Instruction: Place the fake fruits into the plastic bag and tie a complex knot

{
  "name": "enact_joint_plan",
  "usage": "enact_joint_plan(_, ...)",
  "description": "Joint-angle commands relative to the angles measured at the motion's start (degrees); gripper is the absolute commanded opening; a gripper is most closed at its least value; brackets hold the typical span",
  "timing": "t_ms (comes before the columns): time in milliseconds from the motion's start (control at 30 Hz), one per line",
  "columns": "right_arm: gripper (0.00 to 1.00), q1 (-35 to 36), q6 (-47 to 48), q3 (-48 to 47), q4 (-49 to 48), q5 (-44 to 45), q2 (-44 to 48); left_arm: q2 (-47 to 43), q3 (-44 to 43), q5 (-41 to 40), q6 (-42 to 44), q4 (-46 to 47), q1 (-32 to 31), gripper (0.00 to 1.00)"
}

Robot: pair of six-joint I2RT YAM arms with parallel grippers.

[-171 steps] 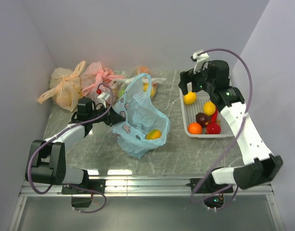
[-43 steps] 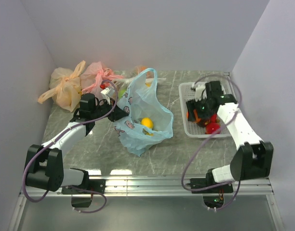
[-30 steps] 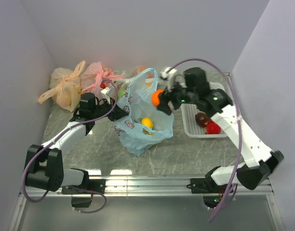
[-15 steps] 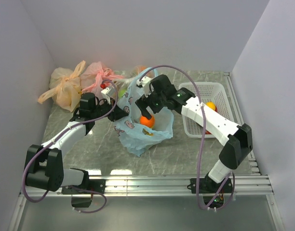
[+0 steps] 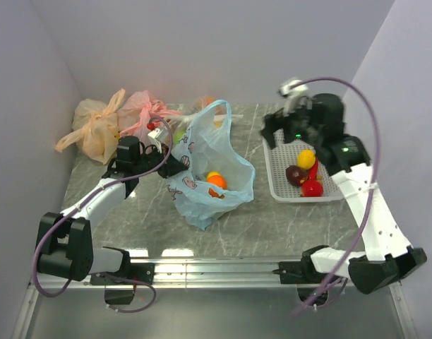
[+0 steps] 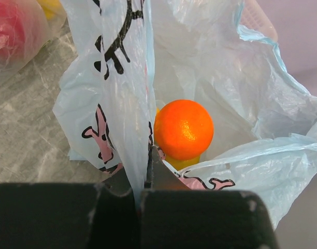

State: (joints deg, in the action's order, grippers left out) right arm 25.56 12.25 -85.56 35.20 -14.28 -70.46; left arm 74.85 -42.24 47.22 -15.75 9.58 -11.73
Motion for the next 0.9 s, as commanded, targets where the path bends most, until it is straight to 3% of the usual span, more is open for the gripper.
enact_joint_plan(0, 0.99, -12.87, 3.71, 1.54, 7.83, -4.46, 2.25, -0.93, -0.92, 0.68, 0.54, 1.66, -0.14, 0.01)
enact_joint_plan(100, 0.99, -18.25, 11.01, 5.02, 14.26, -3.74, -0.2, -0.76, -0.91, 0.85, 0.19, 2.02, -0.14, 0.0)
enact_joint_plan(233, 0.93, -24.23, 15.17, 11.19, 17.53, 4.15, -6.0, -0.32, -1.44, 0.68, 0.19, 1.93, -0.14, 0.01)
enact_joint_plan(400, 0.87, -25.3, 14.21, 16.56, 12.63, 9.53, -13.73, -0.05, -1.09, 0.5, -0.25, 2.63, -0.14, 0.01)
enact_joint_plan(867, 0.86, -25.3, 11.83, 15.33, 6.55, 10.24, -28.59, -0.05, -0.39, 0.41, 0.72, 2.46, -0.14, 0.0)
